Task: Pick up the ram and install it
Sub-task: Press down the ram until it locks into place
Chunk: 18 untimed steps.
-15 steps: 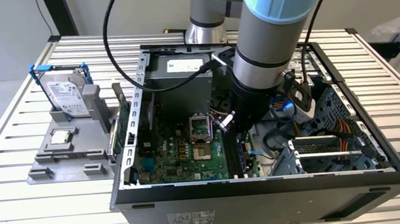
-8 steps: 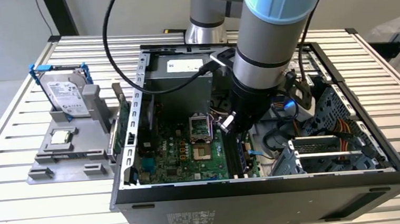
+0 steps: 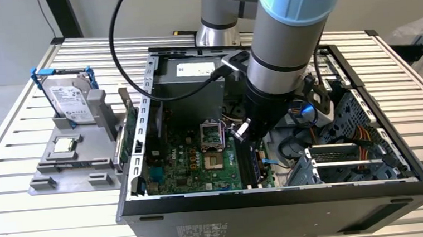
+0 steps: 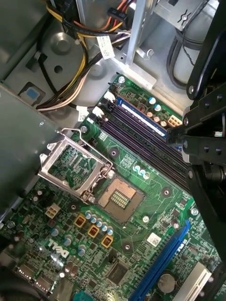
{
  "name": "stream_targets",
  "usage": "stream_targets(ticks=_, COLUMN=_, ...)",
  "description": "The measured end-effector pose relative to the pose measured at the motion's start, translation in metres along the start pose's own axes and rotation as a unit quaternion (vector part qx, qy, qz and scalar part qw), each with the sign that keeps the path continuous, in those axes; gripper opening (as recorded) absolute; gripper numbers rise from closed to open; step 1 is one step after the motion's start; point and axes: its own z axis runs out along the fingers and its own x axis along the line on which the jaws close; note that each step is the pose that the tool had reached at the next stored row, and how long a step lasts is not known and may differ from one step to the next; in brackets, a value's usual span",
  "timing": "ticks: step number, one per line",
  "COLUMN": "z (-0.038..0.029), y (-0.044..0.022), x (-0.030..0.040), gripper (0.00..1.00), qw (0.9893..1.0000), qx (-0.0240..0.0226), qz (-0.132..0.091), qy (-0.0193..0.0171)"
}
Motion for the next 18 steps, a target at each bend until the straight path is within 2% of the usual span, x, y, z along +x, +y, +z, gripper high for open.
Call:
stream_targets(ticks=10, z=0.0, y=-0.0004, x=-0.0006, gripper=0.0, qw=0.9994, qx=-0.0018, qz=-0.036, qy=0.0009)
stream_targets(ticks=18, z=0.0001, y=-0.0011, x=-0.0016, gripper=0.0, qw=0.9973, qx=-0.0037, qz=-0.074, qy=0.0019)
